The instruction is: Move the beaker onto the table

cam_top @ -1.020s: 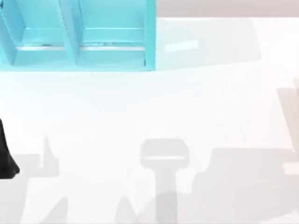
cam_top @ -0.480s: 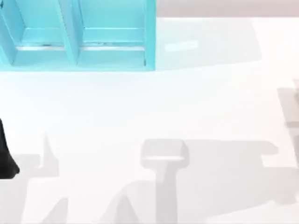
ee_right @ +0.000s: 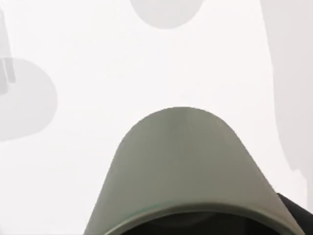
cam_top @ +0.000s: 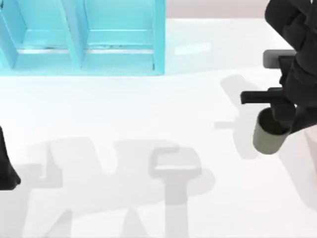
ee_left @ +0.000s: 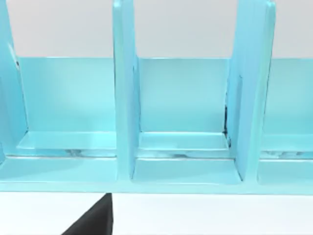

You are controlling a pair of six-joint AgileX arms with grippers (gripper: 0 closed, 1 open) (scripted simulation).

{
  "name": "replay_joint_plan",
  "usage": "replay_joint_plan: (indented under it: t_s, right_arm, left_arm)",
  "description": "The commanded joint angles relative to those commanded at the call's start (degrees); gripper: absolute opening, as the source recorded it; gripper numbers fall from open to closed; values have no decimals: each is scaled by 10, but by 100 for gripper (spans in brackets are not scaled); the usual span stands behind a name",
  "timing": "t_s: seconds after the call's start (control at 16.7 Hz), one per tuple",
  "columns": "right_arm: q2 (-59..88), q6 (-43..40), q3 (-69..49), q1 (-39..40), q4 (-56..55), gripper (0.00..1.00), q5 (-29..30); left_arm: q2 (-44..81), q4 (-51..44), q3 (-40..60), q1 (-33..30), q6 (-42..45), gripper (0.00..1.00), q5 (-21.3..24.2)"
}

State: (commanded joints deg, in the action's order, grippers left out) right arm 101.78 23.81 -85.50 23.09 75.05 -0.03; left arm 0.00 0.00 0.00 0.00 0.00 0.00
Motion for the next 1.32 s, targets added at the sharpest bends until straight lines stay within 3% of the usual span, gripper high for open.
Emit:
replay_joint_plan:
  t_s: [0.18, 0.36, 0.78, 1.32]
  right_arm:
    - [23, 109, -30, 109, -3, 0, 0]
    - [35, 164, -46, 163, -6, 0, -1]
    - [38, 173, -37, 169, -17, 0, -2]
    - [70, 184, 56, 183, -144, 0, -1]
  left_arm:
    - [0, 0, 0, 0, 0, 100, 0]
    - [0, 0, 0, 0, 0, 100, 0]
    - [0, 0, 0, 0, 0, 100, 0]
    - [0, 0, 0, 0, 0, 100, 0]
